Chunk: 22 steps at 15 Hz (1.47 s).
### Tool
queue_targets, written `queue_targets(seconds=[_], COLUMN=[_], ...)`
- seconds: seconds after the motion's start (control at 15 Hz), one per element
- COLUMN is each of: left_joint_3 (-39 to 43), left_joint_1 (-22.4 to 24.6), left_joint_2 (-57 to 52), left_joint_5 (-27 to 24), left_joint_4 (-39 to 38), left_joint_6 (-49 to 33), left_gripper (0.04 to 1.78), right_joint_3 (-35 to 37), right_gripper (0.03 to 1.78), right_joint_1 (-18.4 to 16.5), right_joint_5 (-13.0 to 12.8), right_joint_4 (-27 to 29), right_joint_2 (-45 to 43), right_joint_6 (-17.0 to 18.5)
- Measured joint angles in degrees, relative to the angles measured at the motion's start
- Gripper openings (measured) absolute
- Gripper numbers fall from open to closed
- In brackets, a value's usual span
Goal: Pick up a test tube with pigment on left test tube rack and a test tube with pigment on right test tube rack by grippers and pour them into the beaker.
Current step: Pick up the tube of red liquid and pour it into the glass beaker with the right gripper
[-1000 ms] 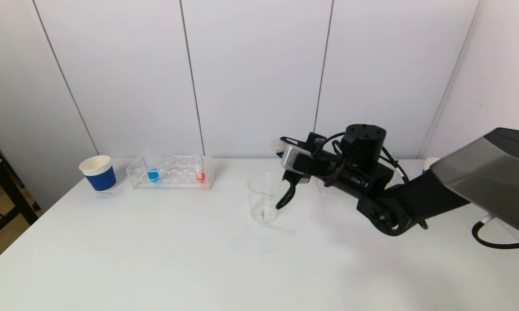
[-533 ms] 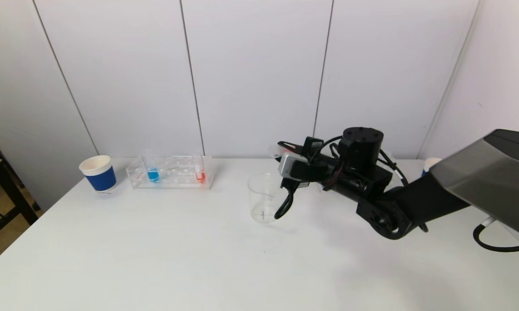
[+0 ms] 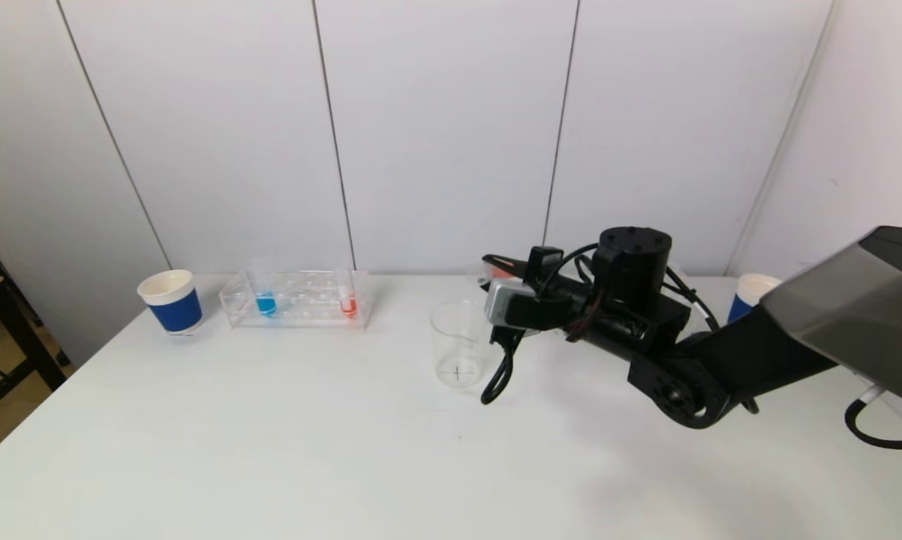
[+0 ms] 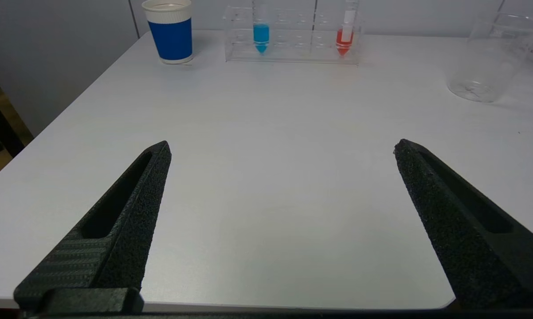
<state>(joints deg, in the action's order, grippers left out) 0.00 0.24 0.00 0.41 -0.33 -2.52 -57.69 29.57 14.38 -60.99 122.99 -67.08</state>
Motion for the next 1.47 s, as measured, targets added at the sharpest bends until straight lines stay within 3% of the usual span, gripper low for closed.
queue_targets(seconds=[0.27, 0.47, 0.87, 1.47], left_joint_3=[0.0, 0.0, 0.0, 0.0], left_joint_1=[0.0, 0.0, 0.0, 0.0], left_joint_2=[0.0, 0.0, 0.0, 0.0], left_joint_5=[0.0, 0.0, 0.0, 0.0], left_joint_4=[0.0, 0.0, 0.0, 0.0], left_joint_6=[0.0, 0.0, 0.0, 0.0], left_gripper=[1.76, 1.76, 1.76, 1.76], right_joint_3=[1.0, 1.5, 2.3, 3.1], right_gripper=[0.47, 0.47, 0.47, 0.47], right_joint_1=[0.7, 1.4, 3.6, 4.1], right_joint_5=[-0.1, -2.4, -3.8, -3.8], right_joint_4=[1.2, 1.6, 2.3, 2.7], right_joint_2=[-0.3, -0.6, -1.3, -2.1], right_joint_6=[-2.8, -3.0, -3.3, -6.1])
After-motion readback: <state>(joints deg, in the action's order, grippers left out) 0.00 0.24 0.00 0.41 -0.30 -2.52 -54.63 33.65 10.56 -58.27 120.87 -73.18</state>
